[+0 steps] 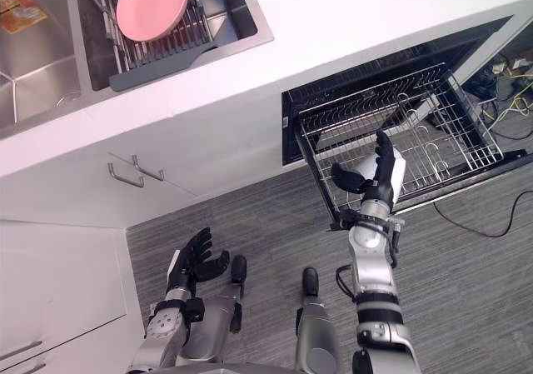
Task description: Walk over to the sink, pick up the cup, carry it to the dishwasher, place the cup inside the dishwasher, then close the dishwasher door
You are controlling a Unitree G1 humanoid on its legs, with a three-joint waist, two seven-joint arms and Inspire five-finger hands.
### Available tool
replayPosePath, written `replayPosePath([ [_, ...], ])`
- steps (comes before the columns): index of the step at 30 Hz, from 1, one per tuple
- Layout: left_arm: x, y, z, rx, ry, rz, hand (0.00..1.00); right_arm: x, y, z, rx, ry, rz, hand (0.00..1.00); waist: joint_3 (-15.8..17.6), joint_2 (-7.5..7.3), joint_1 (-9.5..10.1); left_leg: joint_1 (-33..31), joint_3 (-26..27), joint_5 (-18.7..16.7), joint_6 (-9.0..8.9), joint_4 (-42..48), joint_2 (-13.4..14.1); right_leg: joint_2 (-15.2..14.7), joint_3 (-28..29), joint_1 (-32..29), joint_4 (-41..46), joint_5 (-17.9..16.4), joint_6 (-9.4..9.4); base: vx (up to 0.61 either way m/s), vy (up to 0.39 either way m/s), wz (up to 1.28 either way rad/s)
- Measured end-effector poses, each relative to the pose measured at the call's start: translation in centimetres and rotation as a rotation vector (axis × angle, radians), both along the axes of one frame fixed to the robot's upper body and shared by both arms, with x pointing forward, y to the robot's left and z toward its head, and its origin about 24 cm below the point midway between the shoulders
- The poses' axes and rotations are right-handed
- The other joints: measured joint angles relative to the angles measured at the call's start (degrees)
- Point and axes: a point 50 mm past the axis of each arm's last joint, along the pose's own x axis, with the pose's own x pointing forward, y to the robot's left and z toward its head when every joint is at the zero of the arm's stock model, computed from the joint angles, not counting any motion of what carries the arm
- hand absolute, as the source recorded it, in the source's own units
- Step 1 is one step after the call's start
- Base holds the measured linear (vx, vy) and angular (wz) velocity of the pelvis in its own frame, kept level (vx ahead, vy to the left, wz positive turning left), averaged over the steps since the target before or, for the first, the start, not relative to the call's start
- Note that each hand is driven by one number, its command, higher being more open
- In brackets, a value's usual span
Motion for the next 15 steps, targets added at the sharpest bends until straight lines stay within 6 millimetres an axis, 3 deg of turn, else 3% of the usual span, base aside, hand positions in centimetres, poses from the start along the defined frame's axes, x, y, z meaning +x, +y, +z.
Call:
replayPosePath([
  [5,-0.7,1.2,-0.5,0.023,0.038,0.041,0.9,-4.1,0.9,-0.4,0.036,-0.048,0.002,0.9,-3.6,-2.71,-0.74,2.2,-0.2,-1.3,0.24,0.1,-0.2,-0.4,-1.0,2.7,-0.2,-1.6,-0.11,0.07,-0.019,0.1],
  [10,-2.6,1.1,-2.4,-0.002,0.148,0.068,0.9,-6.7,1.9,-0.5,0.065,-0.065,0.035,0.9,-8.6,-2.85,-2.13,4.7,-3.1,-2.2,-0.58,0.9,-1.5,-1.9,-4.5,7.4,-0.2,-4.1,0.15,0.1,-0.009,0.32],
  [15,-4.1,1.3,-3.6,-0.022,0.216,0.117,0.9,-7.0,4.2,0.5,0.094,-0.122,0.136,0.9,-11.5,-2.73,-1.91,6.5,-5.3,-3.2,-1.07,1.3,-2.0,-2.5,-7.3,10.6,0.0,-5.5,0.08,0.02,-0.022,0.3],
])
